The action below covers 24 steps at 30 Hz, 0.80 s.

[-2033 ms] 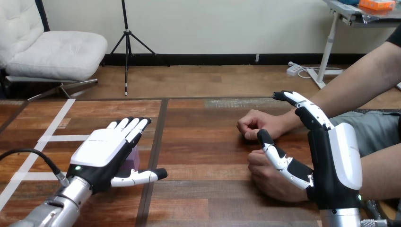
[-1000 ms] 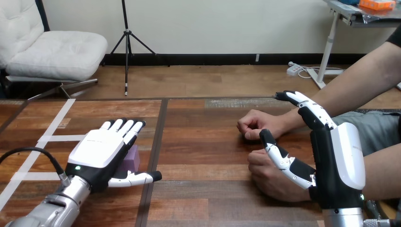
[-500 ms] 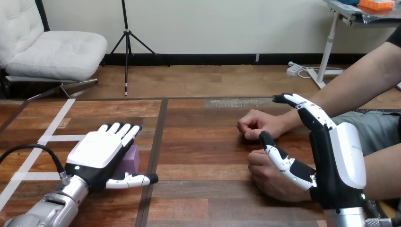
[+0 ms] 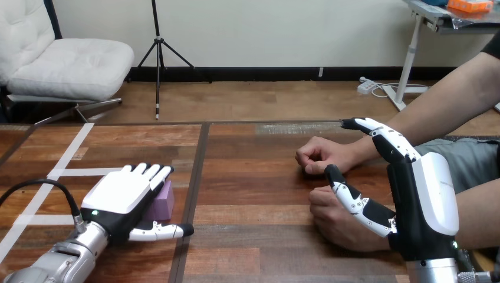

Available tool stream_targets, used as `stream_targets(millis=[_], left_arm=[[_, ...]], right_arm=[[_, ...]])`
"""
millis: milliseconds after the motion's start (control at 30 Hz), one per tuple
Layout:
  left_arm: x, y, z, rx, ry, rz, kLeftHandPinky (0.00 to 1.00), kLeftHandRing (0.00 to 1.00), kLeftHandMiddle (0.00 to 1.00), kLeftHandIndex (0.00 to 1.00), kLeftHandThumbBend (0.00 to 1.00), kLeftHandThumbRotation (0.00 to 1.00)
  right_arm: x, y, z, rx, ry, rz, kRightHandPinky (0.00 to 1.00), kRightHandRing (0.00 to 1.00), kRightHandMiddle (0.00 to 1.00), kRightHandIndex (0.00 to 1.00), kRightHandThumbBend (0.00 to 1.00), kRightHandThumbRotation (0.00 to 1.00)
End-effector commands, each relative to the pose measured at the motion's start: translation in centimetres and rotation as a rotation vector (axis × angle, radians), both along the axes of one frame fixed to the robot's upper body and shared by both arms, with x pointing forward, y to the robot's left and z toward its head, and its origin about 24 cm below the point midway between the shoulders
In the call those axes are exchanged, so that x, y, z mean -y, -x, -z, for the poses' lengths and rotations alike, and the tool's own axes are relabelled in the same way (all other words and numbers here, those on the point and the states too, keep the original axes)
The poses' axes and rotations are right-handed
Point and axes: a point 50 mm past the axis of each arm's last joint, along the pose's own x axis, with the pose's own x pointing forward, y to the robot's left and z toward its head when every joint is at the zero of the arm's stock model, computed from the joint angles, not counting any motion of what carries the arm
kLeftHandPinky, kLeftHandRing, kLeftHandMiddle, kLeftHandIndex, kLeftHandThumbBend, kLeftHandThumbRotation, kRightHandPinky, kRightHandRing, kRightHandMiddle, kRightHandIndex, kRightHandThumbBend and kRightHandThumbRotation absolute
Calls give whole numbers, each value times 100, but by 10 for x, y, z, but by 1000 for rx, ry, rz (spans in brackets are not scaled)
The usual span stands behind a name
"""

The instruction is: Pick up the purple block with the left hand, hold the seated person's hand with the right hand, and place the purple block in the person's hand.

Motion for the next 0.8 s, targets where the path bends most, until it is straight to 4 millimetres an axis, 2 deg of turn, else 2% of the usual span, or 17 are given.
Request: stream_targets(millis=[0, 767], left_arm=[[8, -25, -23, 65, 10, 6, 100, 100, 100, 100, 80, 100], [12, -26, -21, 28, 22, 3, 100, 100, 100, 100, 78, 100]], right_arm=[[0, -7, -17, 86, 10, -11, 78, 83, 81, 76, 44, 37], [3, -6, -17, 93, 21, -12, 79, 83, 81, 76, 44, 38]])
